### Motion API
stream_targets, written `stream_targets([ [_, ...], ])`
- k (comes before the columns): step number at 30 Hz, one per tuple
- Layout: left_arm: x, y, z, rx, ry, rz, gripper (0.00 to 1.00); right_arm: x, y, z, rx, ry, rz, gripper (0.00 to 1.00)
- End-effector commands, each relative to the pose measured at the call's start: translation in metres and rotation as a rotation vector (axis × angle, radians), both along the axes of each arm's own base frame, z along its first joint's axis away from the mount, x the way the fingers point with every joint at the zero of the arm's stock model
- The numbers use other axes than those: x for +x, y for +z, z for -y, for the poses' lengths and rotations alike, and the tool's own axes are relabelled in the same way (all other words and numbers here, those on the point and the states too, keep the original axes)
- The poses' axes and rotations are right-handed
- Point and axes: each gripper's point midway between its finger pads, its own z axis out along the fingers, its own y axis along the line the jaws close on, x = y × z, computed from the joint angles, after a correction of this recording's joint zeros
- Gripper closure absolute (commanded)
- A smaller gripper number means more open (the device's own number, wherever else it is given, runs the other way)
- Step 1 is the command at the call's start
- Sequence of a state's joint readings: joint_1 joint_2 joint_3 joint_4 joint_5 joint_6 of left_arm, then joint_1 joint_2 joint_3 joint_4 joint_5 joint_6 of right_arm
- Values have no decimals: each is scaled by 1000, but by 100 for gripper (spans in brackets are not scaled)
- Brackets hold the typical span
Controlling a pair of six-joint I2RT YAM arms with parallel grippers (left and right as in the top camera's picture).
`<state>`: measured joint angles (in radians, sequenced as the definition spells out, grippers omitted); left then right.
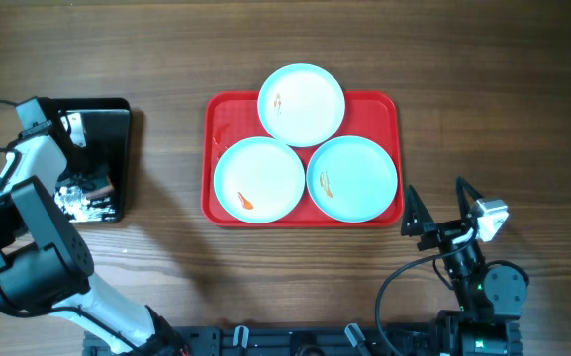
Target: Clean dirty plates on tray and stack at the side
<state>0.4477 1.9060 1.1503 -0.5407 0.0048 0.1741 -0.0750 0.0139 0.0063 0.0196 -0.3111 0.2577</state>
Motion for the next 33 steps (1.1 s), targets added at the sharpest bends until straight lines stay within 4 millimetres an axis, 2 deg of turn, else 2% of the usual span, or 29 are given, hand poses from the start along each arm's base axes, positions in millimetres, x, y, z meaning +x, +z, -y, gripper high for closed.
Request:
stream_targets([
  [1, -5, -6, -3, 4, 7, -19, 75, 0, 1, -1, 7, 8, 1, 0],
  [4, -6, -3, -3, 4, 7, -17, 93, 0, 1, -1, 7, 8, 1, 1],
  [5, -6, -1, -3, 4, 12, -14, 96, 0, 1, -1, 6, 8, 1, 0],
  [9, 3, 15, 4, -29, 2, 50, 96, 0, 1, -1, 7, 8, 1, 0],
  [16, 22, 70, 24, -104, -46, 235, 96, 0, 1, -1, 7, 8, 1, 0],
  [20, 24, 94, 25, -136, 58, 301, 96, 0, 1, -1, 7, 8, 1, 0],
  [23, 24, 97, 25, -174, 157, 316, 96, 0, 1, -1, 7, 8, 1, 0],
  [24, 23, 97, 26, -191, 194, 312, 96, 0, 1, -1, 7, 8, 1, 0],
  [25, 19, 94, 28, -205, 214, 294, 91, 0, 1, -1, 7, 8, 1, 0],
  [26, 15, 91, 28, -204, 222, 271, 93, 0, 1, -1, 6, 8, 1, 0],
  [27, 12, 87, 23, -179, 235, 257, 96, 0, 1, -1, 7, 8, 1, 0],
  [33, -8, 64, 2, -48, 297, 165, 96, 0, 1, -1, 6, 8, 1, 0],
])
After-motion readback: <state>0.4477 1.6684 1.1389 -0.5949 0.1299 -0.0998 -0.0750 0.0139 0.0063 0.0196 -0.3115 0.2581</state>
